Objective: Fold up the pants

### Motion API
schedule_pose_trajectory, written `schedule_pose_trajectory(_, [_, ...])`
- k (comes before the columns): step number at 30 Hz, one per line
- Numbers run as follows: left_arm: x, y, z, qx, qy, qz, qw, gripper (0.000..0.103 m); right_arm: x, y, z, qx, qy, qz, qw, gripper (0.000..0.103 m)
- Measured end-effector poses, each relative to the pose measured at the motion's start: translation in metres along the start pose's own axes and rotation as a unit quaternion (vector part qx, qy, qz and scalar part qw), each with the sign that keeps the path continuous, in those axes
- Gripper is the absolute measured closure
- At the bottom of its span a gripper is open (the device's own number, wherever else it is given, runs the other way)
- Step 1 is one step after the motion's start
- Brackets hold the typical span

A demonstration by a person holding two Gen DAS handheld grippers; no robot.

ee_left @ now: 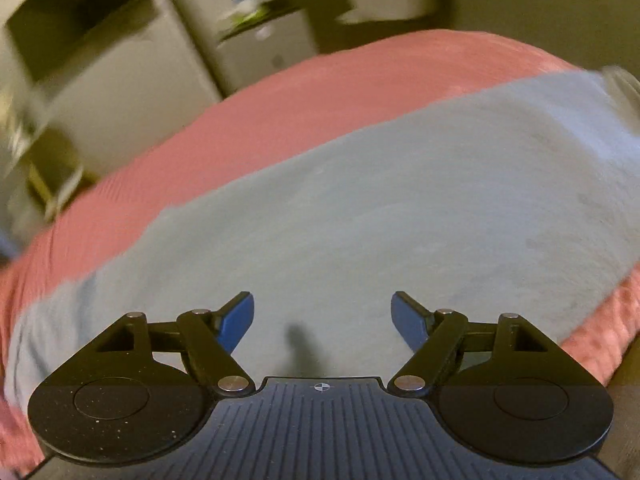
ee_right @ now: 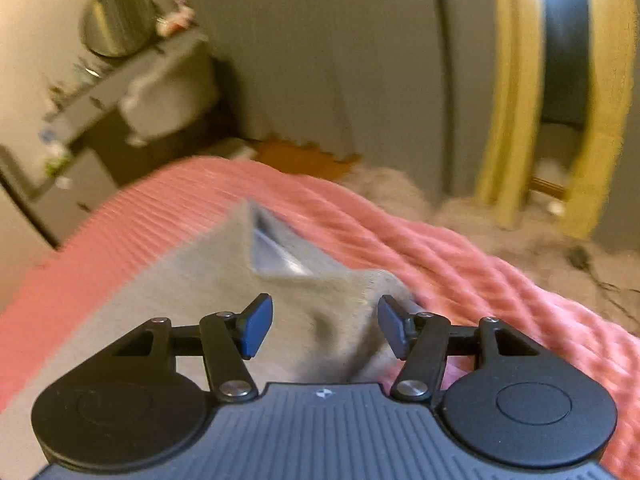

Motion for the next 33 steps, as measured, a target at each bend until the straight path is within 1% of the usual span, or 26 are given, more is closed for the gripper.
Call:
schedule_pose_trajectory(2, [0.005,-0.018,-0.007,-0.012,-0.002,-0.02,0.9997,0.022,0.01,0.013,-0.005,0.015,-0.005,0.017,1.0,0.046])
schedule_pose_trajectory(3, [0.006,-0.025,-0.011,-0.018,-0.001,-0.028,0.9994,0.022,0.016,0.02,-0.011,0.011,-0.006,0.034,0.999,0.048])
schedule_pose_trajectory(5, [0.002,-0.028,-0.02,-0.021,-0.003,-0.03,0.9993,0.019,0.025,0.033,-0.022,0.0,-0.01,0.06,0.998,0.06])
schedule_pose_trajectory(7, [-0.003,-0.026,-0.028,-0.028,-0.005,-0.018,0.9994,0.015,0.034,0.046,-0.037,-0.002,-0.006,0.072,0.997,0.06])
schedule_pose_trajectory(8, [-0.005,-0.023,-0.032,-0.033,-0.008,-0.007,0.9994,0.011,0.037,0.052,-0.041,0.001,-0.005,0.075,0.997,0.06])
schedule_pose_trajectory(9, [-0.008,-0.019,-0.032,-0.037,-0.01,0.001,0.9993,0.01,0.039,0.059,-0.048,0.009,-0.001,0.081,0.997,0.061])
schedule_pose_trajectory(10, [-0.009,-0.02,-0.033,-0.042,-0.009,0.007,0.999,0.008,0.039,0.067,-0.056,0.016,0.007,0.093,0.996,0.064])
schedule_pose_trajectory(13, [-0.007,-0.023,-0.039,-0.055,-0.006,0.02,0.9982,0.006,0.038,0.088,-0.094,0.021,0.029,0.149,0.988,0.064])
schedule_pose_trajectory(14, [-0.007,-0.023,-0.04,-0.057,-0.004,0.023,0.9981,0.004,0.039,0.09,-0.11,0.016,0.044,0.156,0.987,0.064])
schedule_pose_trajectory(15, [-0.007,-0.022,-0.041,-0.056,-0.003,0.025,0.9981,0.002,0.041,0.087,-0.126,0.003,0.057,0.154,0.986,0.064])
schedule_pose_trajectory(16, [-0.006,-0.022,-0.04,-0.055,-0.003,0.026,0.9981,0.001,0.048,0.081,-0.139,-0.025,0.057,0.144,0.988,0.064])
schedule_pose_trajectory(17, [-0.006,-0.022,-0.041,-0.058,-0.004,0.026,0.998,0.001,0.056,0.075,-0.143,-0.05,0.044,0.136,0.988,0.049])
schedule_pose_trajectory(18, [-0.005,-0.021,-0.041,-0.059,-0.004,0.027,0.9979,0.001,0.064,0.071,-0.142,-0.065,0.031,0.124,0.99,0.045])
schedule_pose_trajectory(20, [-0.008,-0.021,-0.038,-0.06,-0.004,0.028,0.9978,0.0,0.079,0.067,-0.122,-0.098,-0.018,0.105,0.989,0.045])
schedule_pose_trajectory(21, [-0.008,-0.021,-0.038,-0.06,-0.005,0.028,0.9978,0.0,0.084,0.064,-0.106,-0.105,-0.043,0.101,0.988,0.045])
schedule_pose_trajectory(22, [-0.007,-0.021,-0.039,-0.06,-0.006,0.029,0.9978,0.0,0.085,0.059,-0.088,-0.094,-0.063,0.093,0.989,0.037])
schedule_pose_trajectory(23, [-0.007,-0.021,-0.039,-0.06,-0.007,0.028,0.9978,0.0,0.081,0.055,-0.073,-0.079,-0.073,0.083,0.991,0.02])
schedule_pose_trajectory(25, [-0.007,-0.022,-0.04,-0.06,-0.011,0.03,0.9977,0.0,0.066,0.043,-0.044,-0.042,-0.083,0.063,0.994,0.003])
schedule_pose_trajectory(26, [-0.008,-0.021,-0.039,-0.061,-0.012,0.034,0.9974,0.0,0.054,0.037,-0.03,-0.025,-0.083,0.055,0.995,0.0])
schedule_pose_trajectory(27, [-0.009,-0.02,-0.039,-0.064,-0.014,0.041,0.997,0.0,0.039,0.032,-0.018,-0.007,-0.075,0.056,0.996,0.0])
schedule_pose_trajectory(30, [-0.013,-0.017,-0.039,-0.07,-0.022,0.066,0.9951,0.0,-0.005,0.02,0.002,0.023,-0.035,0.054,0.998,0.0])
schedule_pose_trajectory(31, [-0.014,-0.016,-0.037,-0.07,-0.023,0.069,0.9949,0.0,-0.019,0.022,0.006,0.036,-0.022,0.056,0.998,0.0])
schedule_pose_trajectory(33, [-0.014,-0.015,-0.031,-0.067,-0.015,0.067,0.9954,0.0,-0.036,0.029,0.015,0.054,-0.017,0.059,0.997,0.0])
Point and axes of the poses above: each gripper's, at about its wrist camera, not at the fingertips, and z roughly against the way its jaws point, y to its left, x to its top, the point moved 7 cm from there along -z, roughly the way its jaws point, and after that the axes turned 4 degrees about y, right-handed, at the moved point
